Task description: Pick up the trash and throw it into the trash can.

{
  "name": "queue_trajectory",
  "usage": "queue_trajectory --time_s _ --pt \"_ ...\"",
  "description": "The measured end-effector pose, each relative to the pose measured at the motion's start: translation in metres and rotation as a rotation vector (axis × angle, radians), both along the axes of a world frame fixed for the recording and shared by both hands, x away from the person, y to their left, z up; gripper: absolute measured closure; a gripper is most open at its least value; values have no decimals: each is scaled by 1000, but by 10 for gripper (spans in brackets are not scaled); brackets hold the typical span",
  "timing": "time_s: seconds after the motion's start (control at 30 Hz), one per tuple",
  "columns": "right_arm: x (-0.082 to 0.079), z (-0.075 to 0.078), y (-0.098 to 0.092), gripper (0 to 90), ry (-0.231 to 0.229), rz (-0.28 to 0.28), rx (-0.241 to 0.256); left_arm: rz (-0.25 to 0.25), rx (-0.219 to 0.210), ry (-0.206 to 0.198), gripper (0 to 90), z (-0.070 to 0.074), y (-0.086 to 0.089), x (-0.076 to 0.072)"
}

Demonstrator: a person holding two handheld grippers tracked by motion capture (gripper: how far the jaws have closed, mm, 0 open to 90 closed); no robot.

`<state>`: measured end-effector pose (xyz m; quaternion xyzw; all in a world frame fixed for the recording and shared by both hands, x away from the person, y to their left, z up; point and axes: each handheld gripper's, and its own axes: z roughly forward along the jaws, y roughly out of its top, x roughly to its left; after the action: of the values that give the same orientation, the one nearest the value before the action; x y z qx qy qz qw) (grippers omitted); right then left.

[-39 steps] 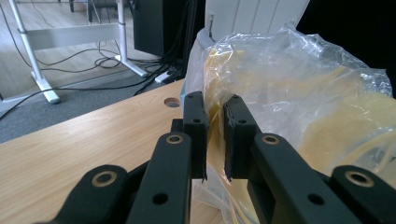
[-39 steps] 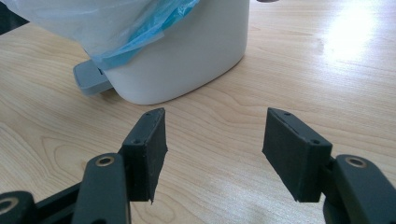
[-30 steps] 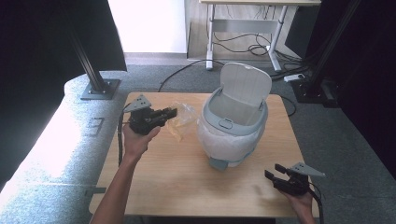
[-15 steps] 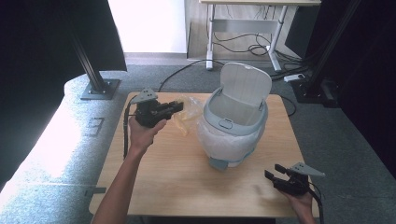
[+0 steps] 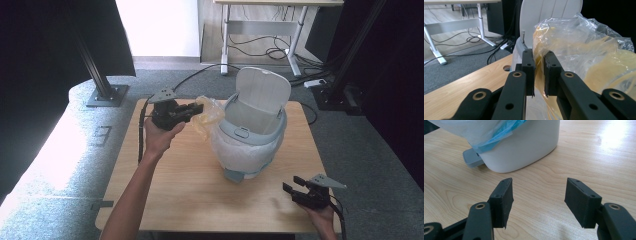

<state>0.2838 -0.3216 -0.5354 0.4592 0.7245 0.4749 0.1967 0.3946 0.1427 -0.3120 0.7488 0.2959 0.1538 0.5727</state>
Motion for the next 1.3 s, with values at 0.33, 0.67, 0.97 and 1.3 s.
queue_trajectory --time_s 0.33,0.67,0.97,1.3 --pt "0 0 0 392 2 1 -4 -11 10 -6 805 7 -14 6" --pt "0 -1 -1 392 6 -4 11 -21 16 -8 804 12 -27 11" --pt "0 0 0 391 1 -3 9 -20 24 -11 802 17 -34 13" --pt "0 0 -2 391 2 -10 15 -14 29 -29 801 20 -45 17"
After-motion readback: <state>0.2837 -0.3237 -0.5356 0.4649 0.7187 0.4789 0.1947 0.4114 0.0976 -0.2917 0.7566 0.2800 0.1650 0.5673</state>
